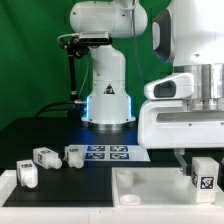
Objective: Assemble one leg
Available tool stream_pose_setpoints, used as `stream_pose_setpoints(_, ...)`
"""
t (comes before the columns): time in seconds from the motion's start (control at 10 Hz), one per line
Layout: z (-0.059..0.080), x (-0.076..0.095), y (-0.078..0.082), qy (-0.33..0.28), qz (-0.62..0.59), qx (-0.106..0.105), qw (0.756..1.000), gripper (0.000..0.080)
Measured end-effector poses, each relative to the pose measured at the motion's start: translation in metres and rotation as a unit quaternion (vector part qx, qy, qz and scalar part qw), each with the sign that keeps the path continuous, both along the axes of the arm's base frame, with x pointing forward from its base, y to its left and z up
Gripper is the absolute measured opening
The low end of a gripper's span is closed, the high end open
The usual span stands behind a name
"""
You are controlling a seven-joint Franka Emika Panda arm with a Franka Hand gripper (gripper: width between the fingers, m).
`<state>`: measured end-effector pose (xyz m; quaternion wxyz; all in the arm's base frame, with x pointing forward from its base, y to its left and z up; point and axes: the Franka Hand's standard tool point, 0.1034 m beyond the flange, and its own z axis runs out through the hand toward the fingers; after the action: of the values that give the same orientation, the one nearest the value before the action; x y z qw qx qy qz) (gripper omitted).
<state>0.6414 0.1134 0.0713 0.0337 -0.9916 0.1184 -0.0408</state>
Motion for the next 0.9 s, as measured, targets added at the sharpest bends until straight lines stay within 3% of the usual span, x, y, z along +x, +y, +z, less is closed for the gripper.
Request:
stream_pose_setpoints(0.1, -0.0001, 0.0001, -0.0008, 0.001, -0.026, 0.002, 1.0, 0.0288)
stream_pose_setpoints(0.4, -0.0004, -0.0002, -0.0024, 0.011, -0.215, 0.017, 0.976, 0.0288)
stream_pose_setpoints(0.5, -0.0014, -0.0021, -0.0002, 0.025, -0.332, 0.033, 0.943, 0.0288)
stream_pose_setpoints(0.6, -0.0016, -0.0033, 0.0028, 0.041, -0.443, 0.054, 0.894, 0.0288)
stream_pose_setpoints(0.7, -0.0016, -0.0029, 0.0023, 0.049, -0.491, 0.068, 0.867, 0.0288)
stream_pose_setpoints(0.8, -0.0017, -0.0028, 0.0022, 0.053, -0.521, 0.074, 0.849, 0.0288)
stream_pose_setpoints(0.9, -0.0018, -0.0029, 0.0025, 0.053, -0.521, 0.074, 0.849, 0.0288)
